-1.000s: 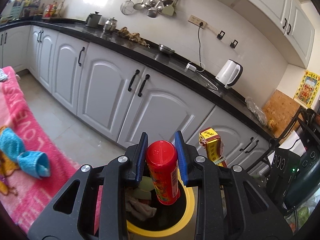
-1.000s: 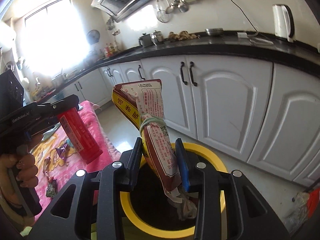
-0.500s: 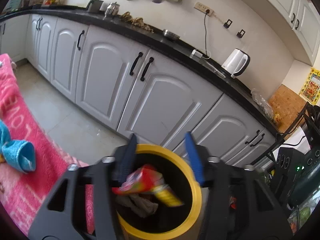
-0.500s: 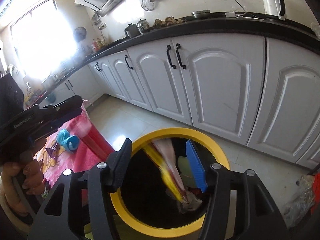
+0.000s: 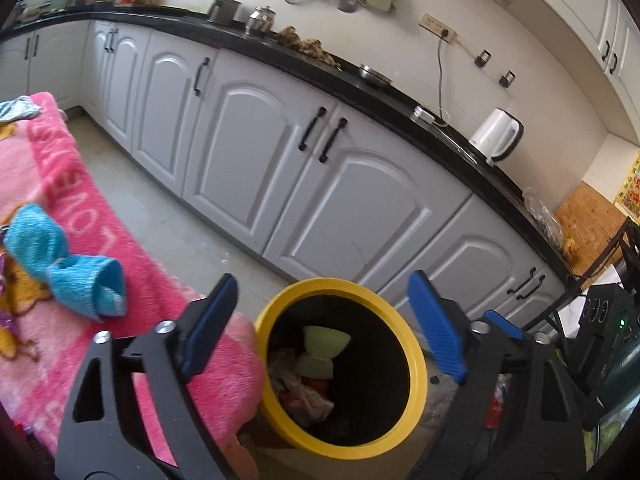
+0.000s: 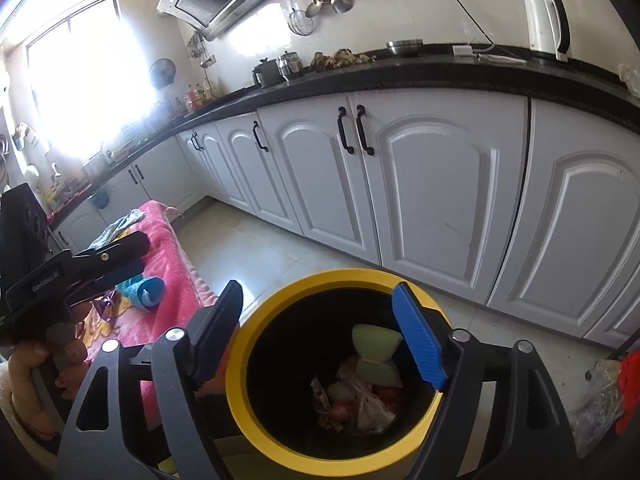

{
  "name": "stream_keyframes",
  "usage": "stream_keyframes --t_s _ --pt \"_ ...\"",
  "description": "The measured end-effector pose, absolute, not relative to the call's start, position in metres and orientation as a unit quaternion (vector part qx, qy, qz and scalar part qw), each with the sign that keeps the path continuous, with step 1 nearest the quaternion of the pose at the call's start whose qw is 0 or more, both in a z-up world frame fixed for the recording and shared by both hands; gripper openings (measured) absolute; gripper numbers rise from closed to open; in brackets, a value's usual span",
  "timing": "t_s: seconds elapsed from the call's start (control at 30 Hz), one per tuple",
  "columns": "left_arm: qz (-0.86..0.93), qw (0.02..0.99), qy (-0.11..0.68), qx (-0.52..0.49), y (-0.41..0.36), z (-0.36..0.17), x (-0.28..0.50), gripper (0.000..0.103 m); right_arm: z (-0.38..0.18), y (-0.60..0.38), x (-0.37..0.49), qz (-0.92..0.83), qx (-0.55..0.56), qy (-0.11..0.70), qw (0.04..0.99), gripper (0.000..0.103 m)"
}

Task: Collect trash
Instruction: 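Move both tools back over the remaining wrappers on the table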

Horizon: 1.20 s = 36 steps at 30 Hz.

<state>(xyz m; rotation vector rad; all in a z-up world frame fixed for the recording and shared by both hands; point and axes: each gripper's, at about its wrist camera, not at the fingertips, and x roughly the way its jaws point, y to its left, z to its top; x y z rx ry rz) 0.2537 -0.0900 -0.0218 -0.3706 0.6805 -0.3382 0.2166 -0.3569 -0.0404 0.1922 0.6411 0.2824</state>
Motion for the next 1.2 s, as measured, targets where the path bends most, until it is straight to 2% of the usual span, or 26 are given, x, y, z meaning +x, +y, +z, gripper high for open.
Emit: stream_keyframes --t_s 0.07,0.33,1.2 --pt "-0.154 0.916 0.323 -0.183 -0.081 -0.017 0.248 0.092 -0.037 -0.351 0.213 0.141 0.087 0.308 0.937 0.079" --pt "-0.124 0.923 0.306 -0.2 -0.045 -0.004 0.229 0.092 -0.023 -0.325 0.203 0.162 0.067 0.293 0.94 0.085" --pt "-0.022 0.941 0.245 -0.231 0.072 0.015 0.151 0.092 -0.002 -0.212 0.156 0.266 -0.01 0.27 0.925 0.093"
